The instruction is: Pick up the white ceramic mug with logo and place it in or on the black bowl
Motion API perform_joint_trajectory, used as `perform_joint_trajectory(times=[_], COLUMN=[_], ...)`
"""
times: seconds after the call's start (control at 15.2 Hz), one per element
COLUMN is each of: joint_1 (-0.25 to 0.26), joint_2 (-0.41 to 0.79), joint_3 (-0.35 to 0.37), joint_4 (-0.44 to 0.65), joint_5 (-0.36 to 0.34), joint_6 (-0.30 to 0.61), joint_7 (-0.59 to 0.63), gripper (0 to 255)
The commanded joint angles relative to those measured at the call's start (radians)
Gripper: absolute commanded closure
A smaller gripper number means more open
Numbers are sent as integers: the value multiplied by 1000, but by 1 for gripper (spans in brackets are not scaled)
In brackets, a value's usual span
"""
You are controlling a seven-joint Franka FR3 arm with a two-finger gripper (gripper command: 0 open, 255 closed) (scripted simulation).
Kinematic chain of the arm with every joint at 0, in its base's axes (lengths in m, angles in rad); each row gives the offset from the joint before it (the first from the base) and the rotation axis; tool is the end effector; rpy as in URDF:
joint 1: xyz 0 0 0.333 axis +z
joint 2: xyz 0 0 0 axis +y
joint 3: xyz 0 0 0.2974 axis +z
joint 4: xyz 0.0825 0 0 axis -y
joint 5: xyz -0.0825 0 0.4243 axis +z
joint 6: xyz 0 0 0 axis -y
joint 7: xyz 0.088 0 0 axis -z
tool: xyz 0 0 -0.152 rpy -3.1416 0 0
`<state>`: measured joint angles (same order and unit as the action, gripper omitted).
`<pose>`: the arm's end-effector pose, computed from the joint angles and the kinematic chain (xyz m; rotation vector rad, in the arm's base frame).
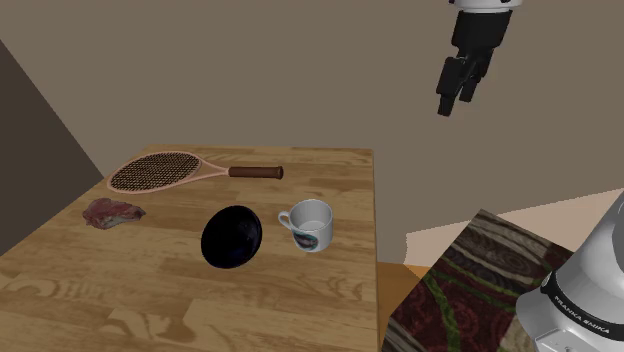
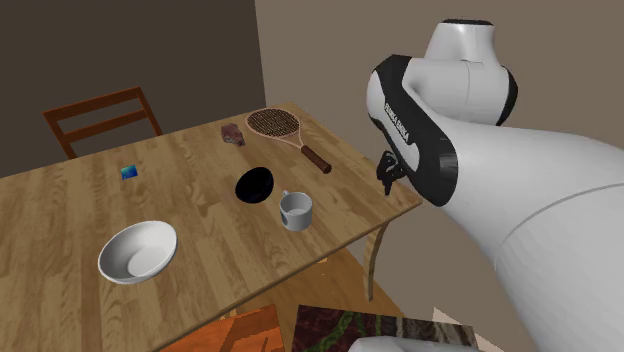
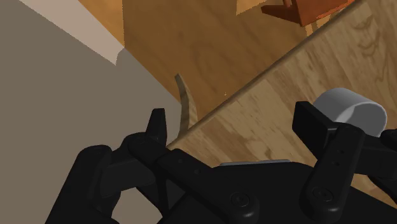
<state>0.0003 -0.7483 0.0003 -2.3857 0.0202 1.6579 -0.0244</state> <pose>0.3781 0.0031 0.5110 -3.1215 -0.0365 -0.0324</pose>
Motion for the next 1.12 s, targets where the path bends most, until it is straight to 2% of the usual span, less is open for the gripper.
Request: perform_joint_trajectory(times=[0.0,0.53,1.06], joint_1=[0,49,86], joint_2=[0,154,383], joint_3=[0,116,230], joint_4=[0,-55,-24], joint_5=[0,76,110], joint_6=[0,216,425], joint_7=[0,123,247], gripper=[0,0,0])
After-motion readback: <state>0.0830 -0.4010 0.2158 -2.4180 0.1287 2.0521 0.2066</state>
